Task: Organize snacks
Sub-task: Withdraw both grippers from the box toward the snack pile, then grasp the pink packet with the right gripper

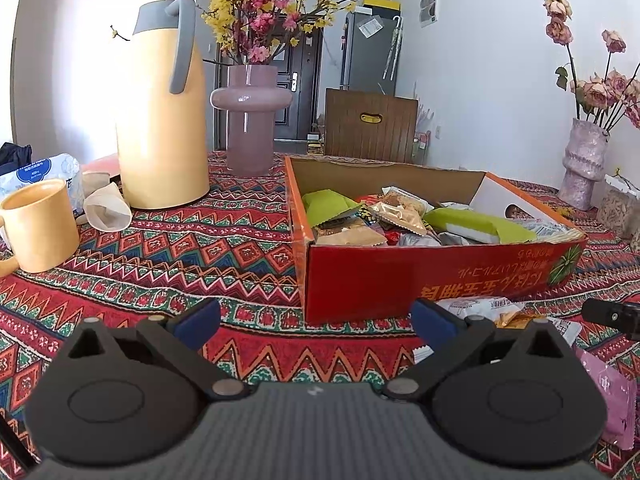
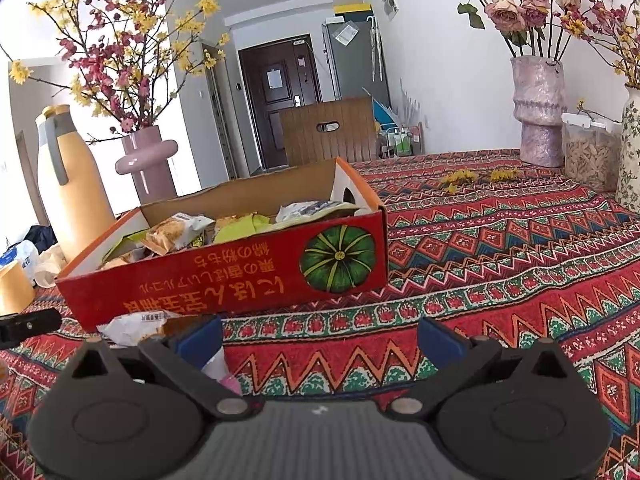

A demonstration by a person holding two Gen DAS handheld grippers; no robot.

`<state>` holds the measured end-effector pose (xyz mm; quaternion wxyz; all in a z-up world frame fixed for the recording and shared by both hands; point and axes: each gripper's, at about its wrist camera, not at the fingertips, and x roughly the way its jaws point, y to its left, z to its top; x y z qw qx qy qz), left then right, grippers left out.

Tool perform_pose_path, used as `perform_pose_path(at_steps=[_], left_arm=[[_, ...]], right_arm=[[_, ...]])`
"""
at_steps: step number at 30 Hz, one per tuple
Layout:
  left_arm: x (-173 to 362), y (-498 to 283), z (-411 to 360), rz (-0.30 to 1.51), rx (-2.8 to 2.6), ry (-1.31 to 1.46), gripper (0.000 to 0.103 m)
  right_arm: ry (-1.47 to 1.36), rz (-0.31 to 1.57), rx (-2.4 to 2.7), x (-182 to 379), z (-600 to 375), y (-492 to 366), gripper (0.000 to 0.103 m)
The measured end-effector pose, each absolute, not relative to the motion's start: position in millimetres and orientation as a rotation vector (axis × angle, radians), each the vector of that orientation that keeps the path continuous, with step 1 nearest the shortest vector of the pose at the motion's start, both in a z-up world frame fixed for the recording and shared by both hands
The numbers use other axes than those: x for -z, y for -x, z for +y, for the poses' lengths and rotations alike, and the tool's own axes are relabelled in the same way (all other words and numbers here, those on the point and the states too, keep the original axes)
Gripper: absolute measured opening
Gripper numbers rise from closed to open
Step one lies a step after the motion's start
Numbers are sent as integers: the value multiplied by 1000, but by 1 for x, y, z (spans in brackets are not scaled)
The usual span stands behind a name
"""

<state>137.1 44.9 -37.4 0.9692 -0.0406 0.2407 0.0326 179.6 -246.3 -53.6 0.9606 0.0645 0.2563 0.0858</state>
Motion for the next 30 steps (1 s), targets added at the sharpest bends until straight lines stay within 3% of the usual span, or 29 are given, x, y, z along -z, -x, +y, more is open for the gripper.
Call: perform_pose_path(at_steps=[30], left_arm=[[34,-129,51,461,-35,140,103]], right_arm=[[-27,627,-157,46,-227,-125,103]])
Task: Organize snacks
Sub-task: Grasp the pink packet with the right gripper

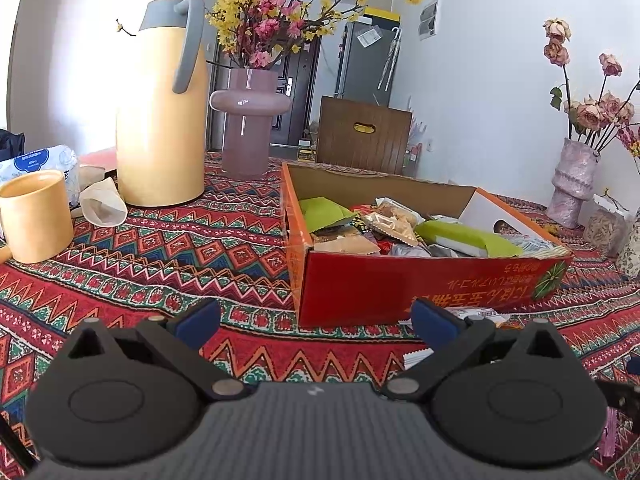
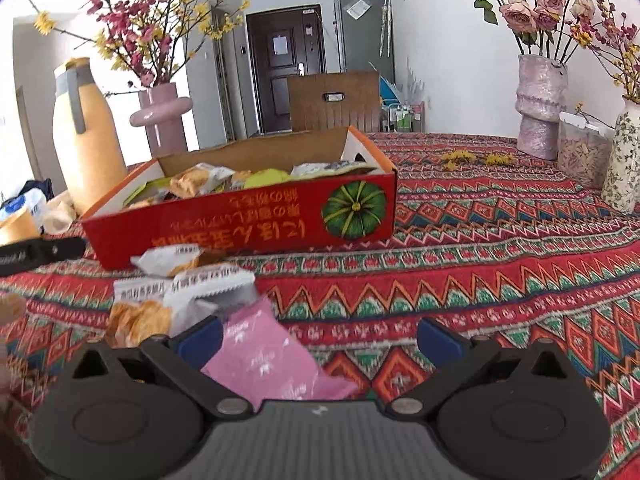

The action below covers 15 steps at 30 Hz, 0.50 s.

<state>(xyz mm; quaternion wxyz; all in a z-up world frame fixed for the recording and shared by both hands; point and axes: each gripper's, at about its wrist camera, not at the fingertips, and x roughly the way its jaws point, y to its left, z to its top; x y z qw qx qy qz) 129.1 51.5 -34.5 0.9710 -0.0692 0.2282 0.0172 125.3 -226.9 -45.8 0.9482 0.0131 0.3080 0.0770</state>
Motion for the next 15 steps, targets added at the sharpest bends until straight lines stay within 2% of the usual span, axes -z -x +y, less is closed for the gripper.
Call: perform_pose_path(at_steps=[15], left_arm=[[33,-122,55,438,-7,164,103]], right_arm=[[85,680,-184,54,-203,-119,103]])
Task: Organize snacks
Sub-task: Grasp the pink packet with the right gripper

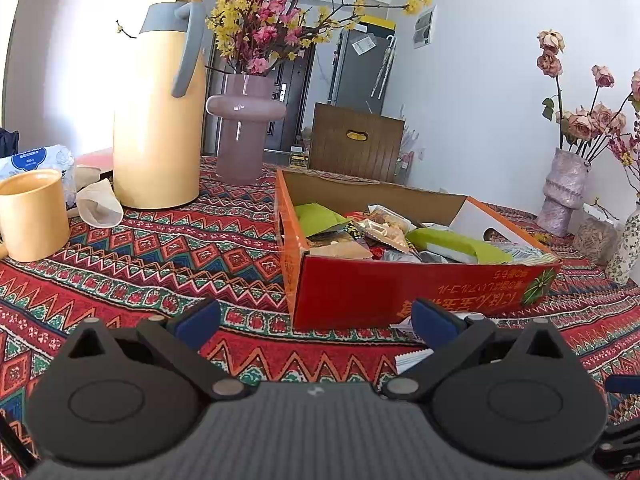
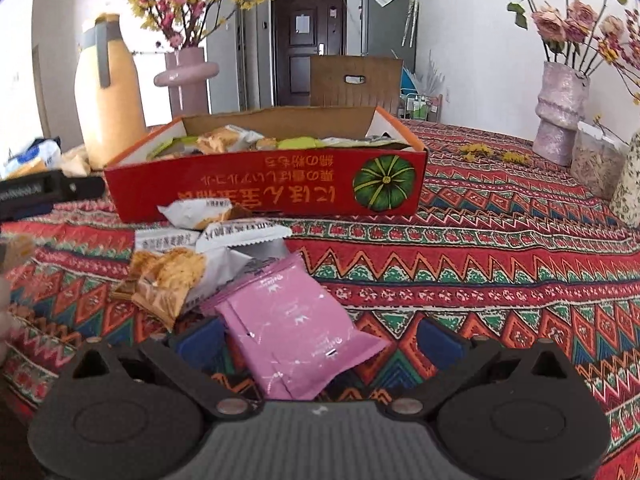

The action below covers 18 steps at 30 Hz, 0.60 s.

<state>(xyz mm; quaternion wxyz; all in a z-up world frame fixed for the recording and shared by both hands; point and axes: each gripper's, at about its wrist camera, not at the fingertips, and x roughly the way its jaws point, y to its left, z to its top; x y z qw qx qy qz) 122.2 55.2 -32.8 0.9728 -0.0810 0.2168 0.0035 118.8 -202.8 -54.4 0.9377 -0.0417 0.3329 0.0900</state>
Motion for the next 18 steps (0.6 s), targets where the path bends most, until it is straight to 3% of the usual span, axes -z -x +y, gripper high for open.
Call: perform_pose_path(at_steps=[7,11,14,18], left_arm=[[33,-123,55,444,-8,159,103],[33,-124,54,448,-10,157,103],[34,-124,54,451,-13,154,103],[35,-126,54,458,-19,150,103]], right_arm=[[72,683,-186,62,-201,-135,102],[78,677,-224,63,-200,-133,85],[84,670,-259,61,-200,-129,64],[80,657,-251,60,-203,-124,61]])
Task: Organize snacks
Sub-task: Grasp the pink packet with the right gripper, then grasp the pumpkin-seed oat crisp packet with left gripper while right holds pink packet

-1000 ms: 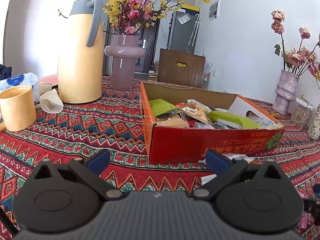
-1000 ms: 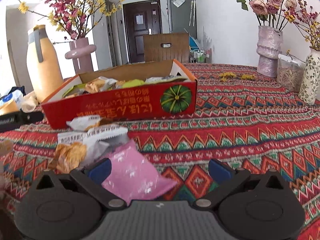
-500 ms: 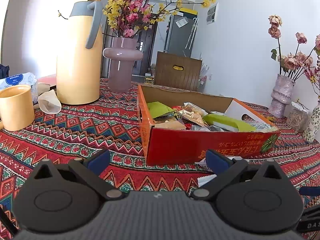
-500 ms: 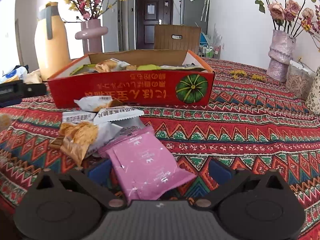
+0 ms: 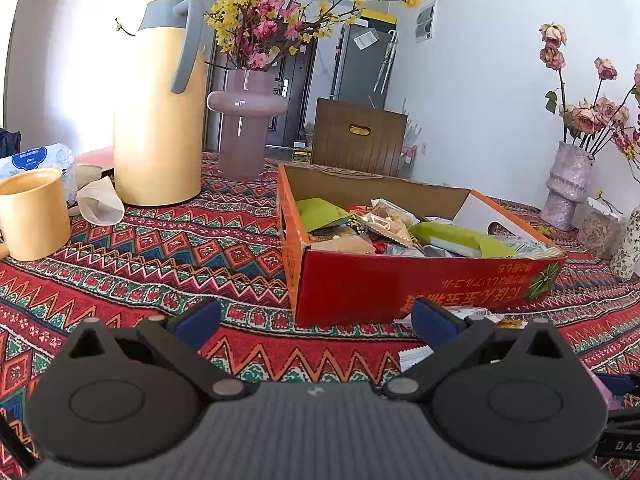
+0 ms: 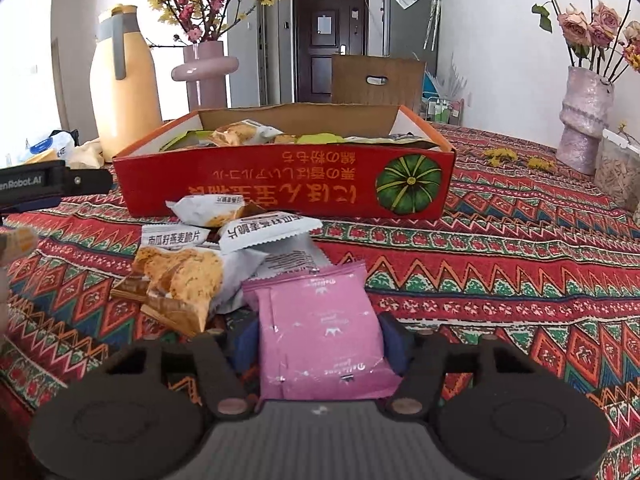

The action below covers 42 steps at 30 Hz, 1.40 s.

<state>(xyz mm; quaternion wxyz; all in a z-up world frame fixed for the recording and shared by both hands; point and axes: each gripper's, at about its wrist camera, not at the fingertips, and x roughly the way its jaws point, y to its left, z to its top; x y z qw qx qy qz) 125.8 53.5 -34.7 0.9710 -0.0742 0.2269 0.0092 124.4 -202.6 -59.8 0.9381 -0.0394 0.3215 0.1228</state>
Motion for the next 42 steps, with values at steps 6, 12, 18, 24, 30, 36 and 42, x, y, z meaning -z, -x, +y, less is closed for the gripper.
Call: perform_pose_path(at_steps=[6,12,18,24,30,36,42], left_arm=[[37,-131,51,487,-36,133,103],[38,-144,50,589,-53,110,103],[35,-148,31,670,-51,48,103],[36,-159,0,755,-8,36,103],[42,-167,-24,799,-5,28,103],[48,-168,-37,833,-26,6,103],[49,-162,-42,835,-31,-29,100]], right_arm=[[34,604,-225,52,-218,-118,61],[3,537,-178,43,-239,-122,61],[-14,503,-137,45,-256,-141,61],[-42,529,-91,55,-262,-160,61],[-55,530,-121,57,-264,-158,61],[-66,529,-142,57,-264,-156,61],[-69,528,-147,57,-264,-156,61]])
